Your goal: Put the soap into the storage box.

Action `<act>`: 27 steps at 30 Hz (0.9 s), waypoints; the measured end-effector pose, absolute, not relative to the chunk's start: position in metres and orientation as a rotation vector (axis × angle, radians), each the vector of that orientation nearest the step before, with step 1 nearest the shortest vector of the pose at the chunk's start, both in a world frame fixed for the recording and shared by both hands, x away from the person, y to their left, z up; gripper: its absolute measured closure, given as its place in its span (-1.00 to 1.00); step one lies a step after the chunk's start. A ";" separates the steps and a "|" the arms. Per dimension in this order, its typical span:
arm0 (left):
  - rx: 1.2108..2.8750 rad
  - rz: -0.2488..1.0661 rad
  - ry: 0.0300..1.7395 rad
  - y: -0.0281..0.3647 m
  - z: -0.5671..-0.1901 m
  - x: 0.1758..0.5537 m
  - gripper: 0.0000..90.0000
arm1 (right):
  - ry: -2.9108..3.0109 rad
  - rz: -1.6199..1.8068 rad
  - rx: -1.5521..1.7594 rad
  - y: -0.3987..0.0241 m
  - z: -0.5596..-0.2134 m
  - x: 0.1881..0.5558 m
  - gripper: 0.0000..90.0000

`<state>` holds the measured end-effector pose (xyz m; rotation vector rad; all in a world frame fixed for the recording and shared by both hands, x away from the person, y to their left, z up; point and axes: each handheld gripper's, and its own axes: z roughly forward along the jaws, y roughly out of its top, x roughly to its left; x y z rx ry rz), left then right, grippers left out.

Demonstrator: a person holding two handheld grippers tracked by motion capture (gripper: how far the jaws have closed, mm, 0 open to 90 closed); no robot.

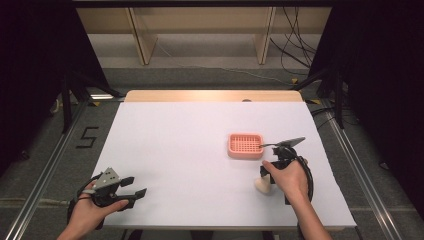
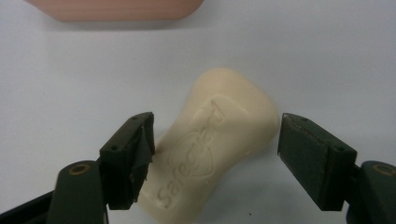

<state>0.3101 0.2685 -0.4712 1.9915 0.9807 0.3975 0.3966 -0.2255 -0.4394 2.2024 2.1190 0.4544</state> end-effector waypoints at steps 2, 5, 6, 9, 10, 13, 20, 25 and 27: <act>1.991 0.397 0.980 0.268 -0.471 0.310 -0.25 | 2.084 0.475 2.230 -0.224 -0.442 0.398 -0.42; 1.978 0.383 0.992 0.267 -0.472 0.310 -0.25 | 2.069 0.496 2.259 -0.222 -0.443 0.397 -0.45; 1.981 0.386 0.989 0.267 -0.472 0.310 -0.25 | 2.087 0.476 2.257 -0.223 -0.444 0.398 -0.47; 1.991 0.396 0.982 0.268 -0.471 0.310 -0.25 | 2.108 0.446 2.227 -0.223 -0.450 0.398 -0.49; 1.991 0.397 0.981 0.268 -0.471 0.310 -0.25 | 2.110 0.466 2.244 -0.222 -0.450 0.399 -0.48; 1.996 0.396 0.981 0.268 -0.471 0.310 -0.25 | 2.126 0.434 2.256 -0.220 -0.452 0.400 -0.46; 1.994 0.395 0.983 0.269 -0.471 0.310 -0.25 | 2.105 0.404 2.282 -0.215 -0.455 0.401 -0.37; 1.994 0.395 0.982 0.269 -0.471 0.310 -0.25 | 2.165 0.329 2.209 -0.215 -0.454 0.402 -0.10; 1.994 0.394 0.983 0.269 -0.471 0.310 -0.25 | 2.182 0.318 2.198 -0.215 -0.453 0.403 -0.01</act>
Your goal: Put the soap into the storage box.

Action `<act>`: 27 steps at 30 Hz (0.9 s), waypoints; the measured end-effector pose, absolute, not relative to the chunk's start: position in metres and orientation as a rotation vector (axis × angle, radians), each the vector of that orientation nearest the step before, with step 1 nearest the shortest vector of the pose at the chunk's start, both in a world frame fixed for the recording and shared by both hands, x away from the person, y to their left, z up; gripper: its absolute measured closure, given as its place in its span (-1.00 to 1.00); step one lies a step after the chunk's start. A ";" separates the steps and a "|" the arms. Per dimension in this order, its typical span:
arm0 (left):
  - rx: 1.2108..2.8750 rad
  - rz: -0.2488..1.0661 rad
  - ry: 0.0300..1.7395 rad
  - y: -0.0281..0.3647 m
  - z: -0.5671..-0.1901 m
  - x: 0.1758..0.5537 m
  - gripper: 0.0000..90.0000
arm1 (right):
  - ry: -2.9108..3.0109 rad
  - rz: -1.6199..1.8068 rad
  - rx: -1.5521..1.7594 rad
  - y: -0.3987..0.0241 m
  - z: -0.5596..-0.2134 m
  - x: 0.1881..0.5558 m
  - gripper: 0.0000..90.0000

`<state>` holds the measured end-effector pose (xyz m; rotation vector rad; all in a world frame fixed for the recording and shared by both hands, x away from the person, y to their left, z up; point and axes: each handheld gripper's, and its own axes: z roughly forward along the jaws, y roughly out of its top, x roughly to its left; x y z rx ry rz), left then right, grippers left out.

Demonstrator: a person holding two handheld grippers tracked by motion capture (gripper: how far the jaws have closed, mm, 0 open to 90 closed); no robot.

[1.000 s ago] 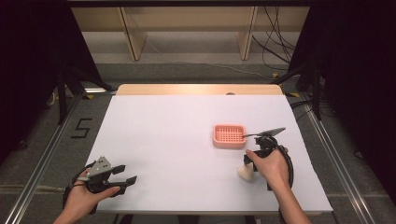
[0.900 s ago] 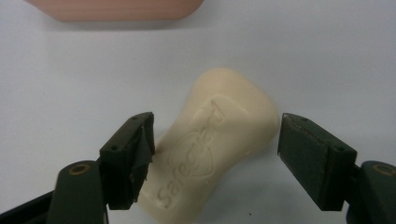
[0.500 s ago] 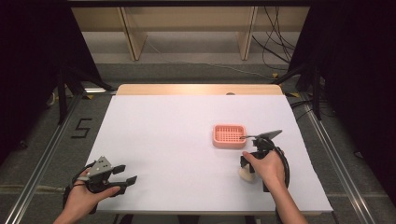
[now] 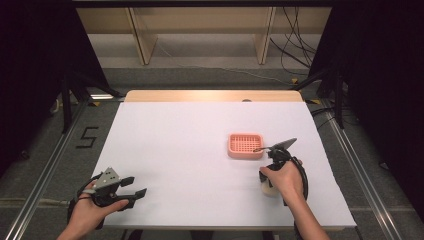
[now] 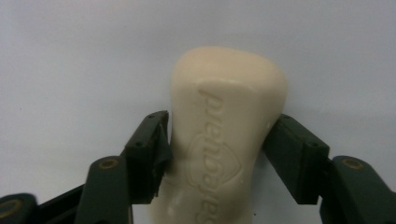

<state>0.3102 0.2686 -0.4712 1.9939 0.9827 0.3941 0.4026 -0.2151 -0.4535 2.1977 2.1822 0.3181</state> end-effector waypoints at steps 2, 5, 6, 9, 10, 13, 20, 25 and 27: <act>1.995 0.394 0.982 0.269 -0.471 0.310 -0.25 | 2.209 0.308 2.174 -0.215 -0.453 0.403 0.07; 1.994 0.394 0.982 0.269 -0.471 0.310 -0.25 | 2.272 0.274 2.133 -0.215 -0.452 0.405 0.09; 1.993 0.394 0.983 0.269 -0.471 0.310 -0.25 | 2.294 0.267 2.110 -0.216 -0.452 0.405 0.09; 1.992 0.394 0.985 0.269 -0.471 0.310 -0.25 | 2.297 0.285 2.104 -0.216 -0.454 0.406 0.09; 1.992 0.394 0.984 0.269 -0.471 0.310 -0.25 | 2.283 0.241 2.136 -0.214 -0.452 0.407 0.09; 1.993 0.393 0.983 0.269 -0.471 0.310 -0.25 | 2.312 0.229 2.104 -0.214 -0.452 0.408 0.09; 1.995 0.394 0.983 0.269 -0.471 0.310 -0.25 | 2.407 0.182 2.002 -0.210 -0.452 0.411 0.07; 1.995 0.395 0.982 0.269 -0.471 0.310 -0.25 | 2.430 0.178 1.988 -0.209 -0.452 0.411 0.10; 1.998 0.392 0.980 0.270 -0.471 0.310 -0.25 | 2.455 0.169 1.955 -0.211 -0.452 0.412 0.11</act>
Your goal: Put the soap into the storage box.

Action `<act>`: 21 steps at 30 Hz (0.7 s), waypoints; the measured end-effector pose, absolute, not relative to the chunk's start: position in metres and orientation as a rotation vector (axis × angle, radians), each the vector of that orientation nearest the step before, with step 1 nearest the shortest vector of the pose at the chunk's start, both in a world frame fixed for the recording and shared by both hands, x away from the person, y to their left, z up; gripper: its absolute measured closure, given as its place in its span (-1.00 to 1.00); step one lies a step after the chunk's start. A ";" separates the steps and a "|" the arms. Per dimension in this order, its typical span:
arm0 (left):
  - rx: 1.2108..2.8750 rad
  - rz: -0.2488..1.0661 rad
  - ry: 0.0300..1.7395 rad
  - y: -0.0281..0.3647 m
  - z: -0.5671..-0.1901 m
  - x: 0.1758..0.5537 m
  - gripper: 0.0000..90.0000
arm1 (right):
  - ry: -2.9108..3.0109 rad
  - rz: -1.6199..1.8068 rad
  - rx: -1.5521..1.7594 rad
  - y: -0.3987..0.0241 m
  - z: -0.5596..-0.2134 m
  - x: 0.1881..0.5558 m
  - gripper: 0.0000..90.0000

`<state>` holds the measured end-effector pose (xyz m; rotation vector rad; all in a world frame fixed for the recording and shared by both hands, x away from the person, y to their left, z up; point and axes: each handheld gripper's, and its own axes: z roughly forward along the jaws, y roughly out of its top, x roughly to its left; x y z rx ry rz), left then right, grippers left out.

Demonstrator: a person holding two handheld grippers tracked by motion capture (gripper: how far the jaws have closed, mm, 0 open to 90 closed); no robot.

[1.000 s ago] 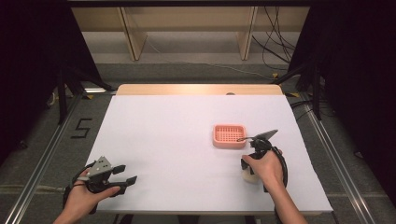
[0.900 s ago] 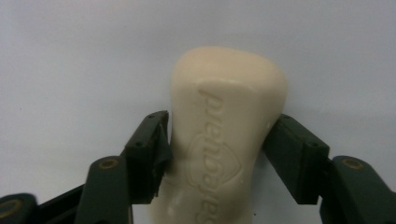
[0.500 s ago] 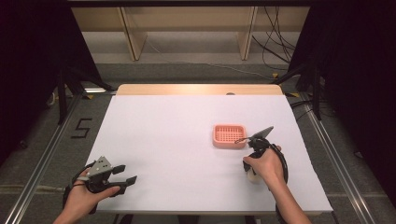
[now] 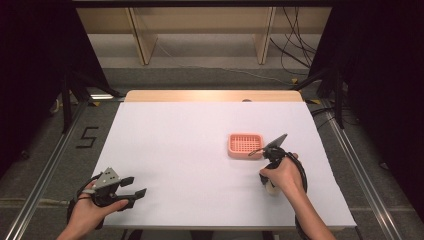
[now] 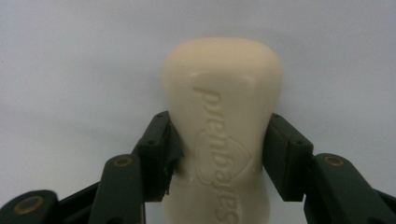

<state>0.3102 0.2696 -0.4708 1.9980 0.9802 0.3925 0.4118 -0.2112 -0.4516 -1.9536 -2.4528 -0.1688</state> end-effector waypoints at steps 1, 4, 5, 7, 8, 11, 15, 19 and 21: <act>1.992 0.394 0.984 0.269 -0.471 0.310 -0.25 | -2.464 -0.176 -1.943 -0.211 -0.452 0.411 0.11; 1.993 0.394 0.984 0.269 -0.471 0.310 -0.25 | -2.501 -0.236 -1.869 -0.215 -0.452 0.409 0.11; 2.004 0.384 0.982 0.270 -0.471 0.310 -0.25 | -2.529 -0.230 -1.868 -0.215 -0.452 0.408 0.11; 1.999 0.384 0.985 0.269 -0.471 0.310 -0.25 | -2.537 -0.291 -1.792 -0.219 -0.453 0.407 0.11; 1.999 0.384 0.985 0.269 -0.471 0.310 -0.25 | -2.557 -0.289 -1.791 -0.220 -0.452 0.406 0.11; 2.004 0.383 0.987 0.269 -0.472 0.310 -0.25 | -2.608 -0.289 -1.765 -0.224 -0.450 0.404 0.11; 2.003 0.384 0.988 0.269 -0.472 0.310 -0.25 | -2.588 -0.367 -1.738 -0.227 -0.444 0.403 0.12; 2.006 0.384 0.987 0.269 -0.472 0.310 -0.25 | -2.688 -0.356 -1.730 -0.229 -0.440 0.403 0.12; 2.004 0.383 0.987 0.269 -0.472 0.310 -0.25 | -2.697 -0.382 -1.698 -0.230 -0.439 0.403 0.12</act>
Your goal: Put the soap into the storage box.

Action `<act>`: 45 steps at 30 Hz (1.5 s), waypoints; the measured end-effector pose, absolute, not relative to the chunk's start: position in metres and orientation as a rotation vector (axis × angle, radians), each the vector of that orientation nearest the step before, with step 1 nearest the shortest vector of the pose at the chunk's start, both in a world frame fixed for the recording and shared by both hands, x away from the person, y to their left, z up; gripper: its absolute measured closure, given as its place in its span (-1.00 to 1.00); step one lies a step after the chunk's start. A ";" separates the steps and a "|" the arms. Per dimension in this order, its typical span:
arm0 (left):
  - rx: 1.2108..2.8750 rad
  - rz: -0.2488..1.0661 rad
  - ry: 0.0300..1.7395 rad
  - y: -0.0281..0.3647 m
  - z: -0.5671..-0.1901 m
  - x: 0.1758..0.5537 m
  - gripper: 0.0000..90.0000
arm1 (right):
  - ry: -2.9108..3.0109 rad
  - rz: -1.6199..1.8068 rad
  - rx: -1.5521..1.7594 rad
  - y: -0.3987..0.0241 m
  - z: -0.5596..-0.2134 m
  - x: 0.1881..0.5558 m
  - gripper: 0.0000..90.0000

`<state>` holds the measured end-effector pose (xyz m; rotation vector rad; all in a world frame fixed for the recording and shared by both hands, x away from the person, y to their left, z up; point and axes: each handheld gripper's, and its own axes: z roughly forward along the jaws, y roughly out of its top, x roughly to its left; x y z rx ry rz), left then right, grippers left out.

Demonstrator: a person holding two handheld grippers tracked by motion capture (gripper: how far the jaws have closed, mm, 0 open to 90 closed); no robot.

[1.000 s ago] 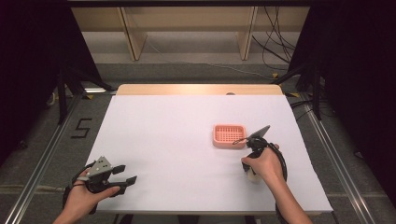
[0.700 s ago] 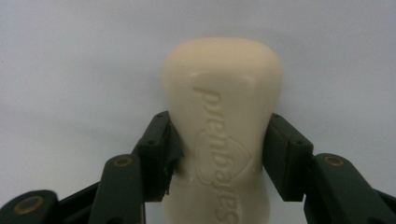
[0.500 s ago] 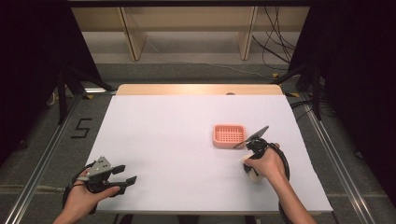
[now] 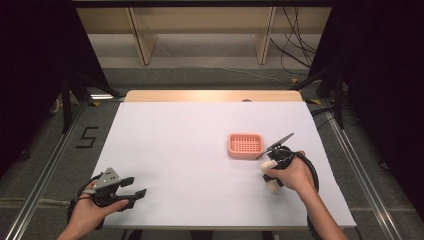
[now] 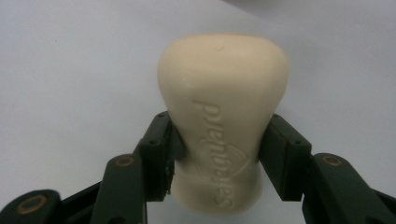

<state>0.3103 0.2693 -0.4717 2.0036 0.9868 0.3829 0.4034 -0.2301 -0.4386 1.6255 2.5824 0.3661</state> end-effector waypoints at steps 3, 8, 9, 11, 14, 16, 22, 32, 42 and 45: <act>2.015 0.397 0.979 0.270 -0.472 0.311 -0.25 | 2.604 0.354 1.583 -0.229 -0.437 0.403 0.12; 2.000 0.402 0.996 0.269 -0.472 0.310 -0.25 | 2.681 0.394 1.366 -0.233 -0.438 0.408 0.12; 2.000 0.400 0.996 0.269 -0.472 0.310 -0.25 | 2.696 0.401 1.372 -0.232 -0.437 0.407 0.12; 1.995 0.393 0.990 0.269 -0.473 0.310 -0.25 | 2.702 0.406 1.340 -0.232 -0.438 0.408 0.12; 1.993 0.391 0.989 0.269 -0.473 0.311 -0.25 | 2.746 0.391 1.282 -0.232 -0.436 0.408 0.12; 1.998 0.402 0.997 0.269 -0.472 0.310 -0.25 | 2.759 0.397 1.235 -0.233 -0.436 0.410 0.12; 2.009 0.400 1.004 0.270 -0.471 0.309 -0.25 | 2.787 0.387 1.153 -0.235 -0.435 0.412 0.12; 2.003 0.400 1.007 0.270 -0.471 0.309 -0.25 | 2.789 0.379 1.138 -0.238 -0.432 0.416 0.12; 1.999 0.392 0.993 0.271 -0.472 0.310 -0.25 | 2.809 0.408 1.087 -0.237 -0.429 0.420 0.12; 1.998 0.393 0.995 0.271 -0.472 0.310 -0.25 | 2.838 0.435 0.954 -0.238 -0.426 0.425 0.12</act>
